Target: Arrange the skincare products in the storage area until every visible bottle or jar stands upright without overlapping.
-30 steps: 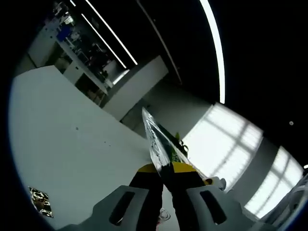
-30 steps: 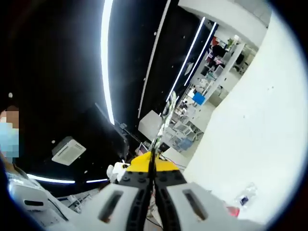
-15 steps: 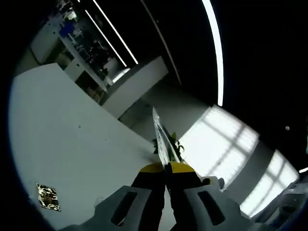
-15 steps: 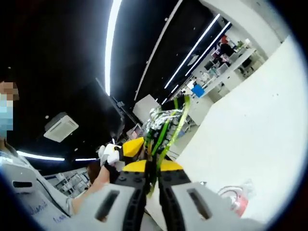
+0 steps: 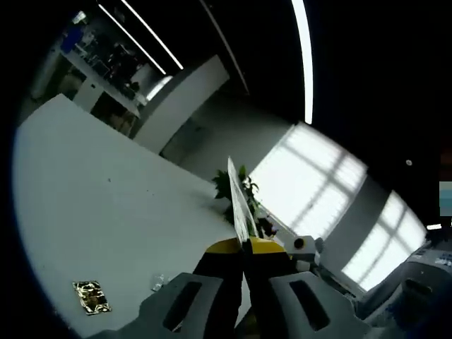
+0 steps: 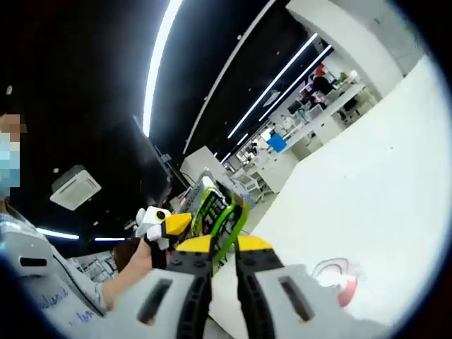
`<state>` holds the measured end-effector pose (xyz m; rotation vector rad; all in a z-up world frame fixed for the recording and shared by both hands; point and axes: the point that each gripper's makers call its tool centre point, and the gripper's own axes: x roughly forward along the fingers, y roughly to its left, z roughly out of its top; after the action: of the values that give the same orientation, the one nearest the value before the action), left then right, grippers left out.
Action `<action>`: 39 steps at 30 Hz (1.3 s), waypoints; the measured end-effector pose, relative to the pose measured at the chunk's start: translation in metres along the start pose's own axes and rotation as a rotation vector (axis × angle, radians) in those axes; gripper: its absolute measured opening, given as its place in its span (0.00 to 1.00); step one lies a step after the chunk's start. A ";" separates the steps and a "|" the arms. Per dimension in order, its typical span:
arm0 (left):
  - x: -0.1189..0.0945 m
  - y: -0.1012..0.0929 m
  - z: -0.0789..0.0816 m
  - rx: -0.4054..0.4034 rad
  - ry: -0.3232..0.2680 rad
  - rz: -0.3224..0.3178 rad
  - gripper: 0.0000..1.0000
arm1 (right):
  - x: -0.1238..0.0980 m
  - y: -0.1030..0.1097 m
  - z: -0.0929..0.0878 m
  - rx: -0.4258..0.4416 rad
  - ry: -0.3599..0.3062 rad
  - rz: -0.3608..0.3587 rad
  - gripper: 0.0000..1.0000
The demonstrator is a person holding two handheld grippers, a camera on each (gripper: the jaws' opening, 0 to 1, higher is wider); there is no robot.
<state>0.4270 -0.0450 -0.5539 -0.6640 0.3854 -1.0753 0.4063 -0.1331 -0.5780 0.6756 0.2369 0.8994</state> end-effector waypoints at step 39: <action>-0.027 0.046 -0.056 -0.017 0.379 -0.149 0.00 | 0.017 0.017 -0.103 0.096 0.298 0.076 0.03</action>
<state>0.4132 -0.0235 -0.6270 -0.5082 0.6800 -1.3455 0.3586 -0.0667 -0.6458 0.6408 0.5261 1.0671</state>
